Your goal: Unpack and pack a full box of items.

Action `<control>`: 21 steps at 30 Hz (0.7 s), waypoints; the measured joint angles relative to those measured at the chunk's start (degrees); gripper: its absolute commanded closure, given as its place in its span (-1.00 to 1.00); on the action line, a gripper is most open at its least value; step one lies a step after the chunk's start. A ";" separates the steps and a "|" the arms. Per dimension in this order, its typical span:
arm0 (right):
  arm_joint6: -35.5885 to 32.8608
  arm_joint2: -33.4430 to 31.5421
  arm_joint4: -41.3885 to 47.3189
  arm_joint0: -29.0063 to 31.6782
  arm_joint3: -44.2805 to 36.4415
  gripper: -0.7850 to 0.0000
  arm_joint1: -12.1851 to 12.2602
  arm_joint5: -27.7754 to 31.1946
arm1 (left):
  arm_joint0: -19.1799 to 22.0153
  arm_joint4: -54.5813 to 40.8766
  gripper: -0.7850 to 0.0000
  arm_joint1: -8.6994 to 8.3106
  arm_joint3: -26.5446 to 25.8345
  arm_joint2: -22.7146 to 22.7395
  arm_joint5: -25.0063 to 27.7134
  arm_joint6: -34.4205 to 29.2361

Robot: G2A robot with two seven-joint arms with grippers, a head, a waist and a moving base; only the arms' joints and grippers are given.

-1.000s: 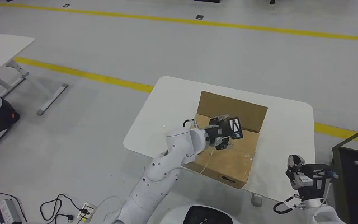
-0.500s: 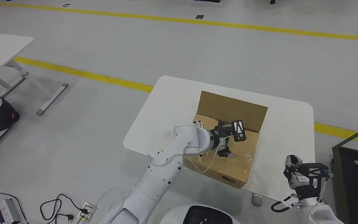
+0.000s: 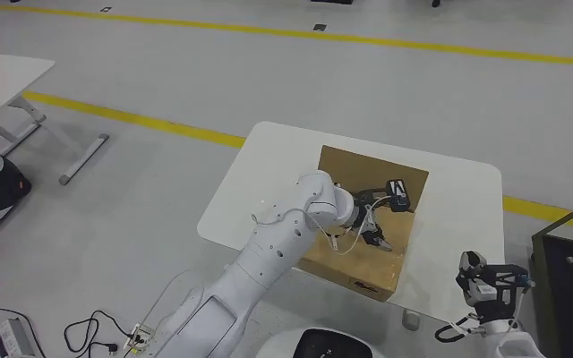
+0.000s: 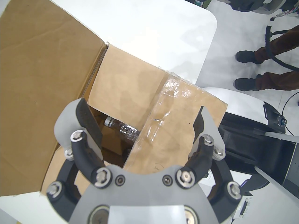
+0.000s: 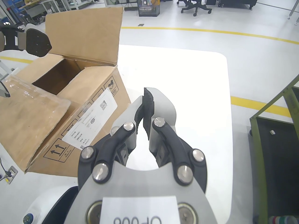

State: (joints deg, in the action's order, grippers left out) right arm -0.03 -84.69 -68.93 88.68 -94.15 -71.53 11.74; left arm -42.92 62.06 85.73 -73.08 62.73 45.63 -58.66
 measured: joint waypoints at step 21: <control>0.11 2.07 -2.24 0.36 -1.07 1.00 -0.03 -0.39 | 5.76 -23.60 -1.00 -0.73 10.58 -5.15 -15.92 -15.93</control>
State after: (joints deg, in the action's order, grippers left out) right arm 0.09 -82.62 -71.17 89.03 -95.22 -71.56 11.36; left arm -37.17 38.46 85.00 -62.51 57.58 29.71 -74.59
